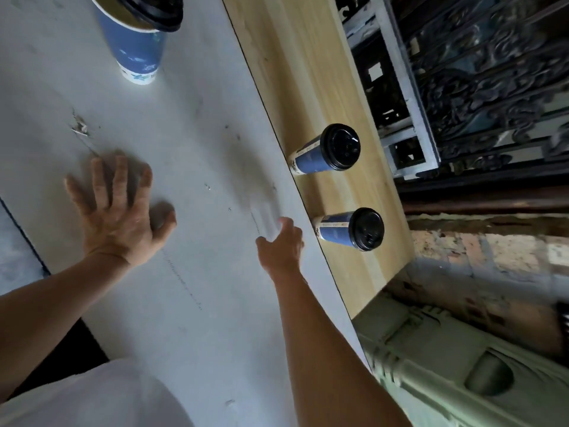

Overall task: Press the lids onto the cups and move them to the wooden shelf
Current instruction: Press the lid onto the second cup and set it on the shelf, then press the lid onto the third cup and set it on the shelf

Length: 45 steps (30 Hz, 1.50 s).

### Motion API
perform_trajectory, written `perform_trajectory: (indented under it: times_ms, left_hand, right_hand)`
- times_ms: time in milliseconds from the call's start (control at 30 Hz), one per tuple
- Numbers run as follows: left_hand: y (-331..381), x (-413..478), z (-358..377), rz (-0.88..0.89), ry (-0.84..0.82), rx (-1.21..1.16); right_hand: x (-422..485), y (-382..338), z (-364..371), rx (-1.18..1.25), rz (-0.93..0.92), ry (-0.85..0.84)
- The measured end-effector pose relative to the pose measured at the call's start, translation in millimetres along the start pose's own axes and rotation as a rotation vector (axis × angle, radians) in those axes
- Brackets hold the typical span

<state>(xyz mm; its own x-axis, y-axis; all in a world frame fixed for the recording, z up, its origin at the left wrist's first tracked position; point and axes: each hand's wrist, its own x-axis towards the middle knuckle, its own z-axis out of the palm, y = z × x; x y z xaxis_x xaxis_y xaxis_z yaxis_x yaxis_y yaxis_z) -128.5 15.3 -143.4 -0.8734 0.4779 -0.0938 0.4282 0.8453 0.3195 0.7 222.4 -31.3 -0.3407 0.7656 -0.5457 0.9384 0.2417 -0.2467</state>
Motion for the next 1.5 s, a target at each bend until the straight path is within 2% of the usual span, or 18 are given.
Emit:
perform_trajectory:
  times_ms: [100, 200, 300, 400, 500, 633, 733, 867, 1000, 1133, 1233, 1333, 1500]
  left_hand:
    - [-0.1, 0.1, -2.3, -0.014, -0.079, -0.025]
    - [-0.9, 1.2, -9.8, -0.004, -0.163, -0.062]
    - [3.1, 5.2, -28.1, 0.000, -0.245, -0.068]
    - [-3.8, 7.4, -48.7, 0.065, -0.375, -0.073]
    - [-45.9, 18.3, -66.5, 0.329, -0.561, 0.023]
    - [-114.1, 71.4, -102.8, 0.795, -0.627, 0.160]
    - [-131.4, 113.7, -120.8, 0.963, -0.757, 0.257]
    - [-134.5, 151.7, -139.5, 0.950, -0.902, 0.226]
    - [-140.1, 168.1, -155.4, 0.901, -0.933, 0.177]
    - [-148.0, 170.5, -166.7, 0.754, -0.951, 0.211]
    - [-153.4, 178.1, -176.1, 0.629, -1.025, 0.218]
    - [-153.5, 200.9, -184.2, 0.457, -1.022, 0.095]
    - [-137.8, 257.6, -186.9, 0.189, -0.867, -0.329]
  right_hand:
    - [-39.6, 8.2, 33.5, -0.171, -0.107, -0.098]
    - [-65.7, 4.4, 58.4, -0.253, -0.085, -0.123]
    - [-74.0, -16.5, 68.0, -0.202, 0.023, -0.122]
    - [-75.7, -50.7, 72.6, -0.043, 0.152, -0.125]
    - [-82.7, -84.0, 86.3, 0.055, 0.204, -0.121]
    - [-98.5, -122.0, 111.4, 0.079, 0.230, -0.078]
    - [-108.9, -151.8, 123.0, 0.147, 0.273, -0.092]
    - [-115.8, -174.7, 132.5, 0.200, 0.247, -0.171]
    - [-125.3, -176.2, 138.6, 0.130, 0.211, -0.239]
    - [-122.0, -170.0, 137.1, 0.080, 0.182, -0.200]
    - [-113.8, -166.8, 134.8, 0.080, 0.213, -0.100]
    - [-106.8, -167.1, 136.4, 0.095, 0.289, -0.050]
    - [-99.1, -178.5, 146.5, 0.139, 0.417, -0.032]
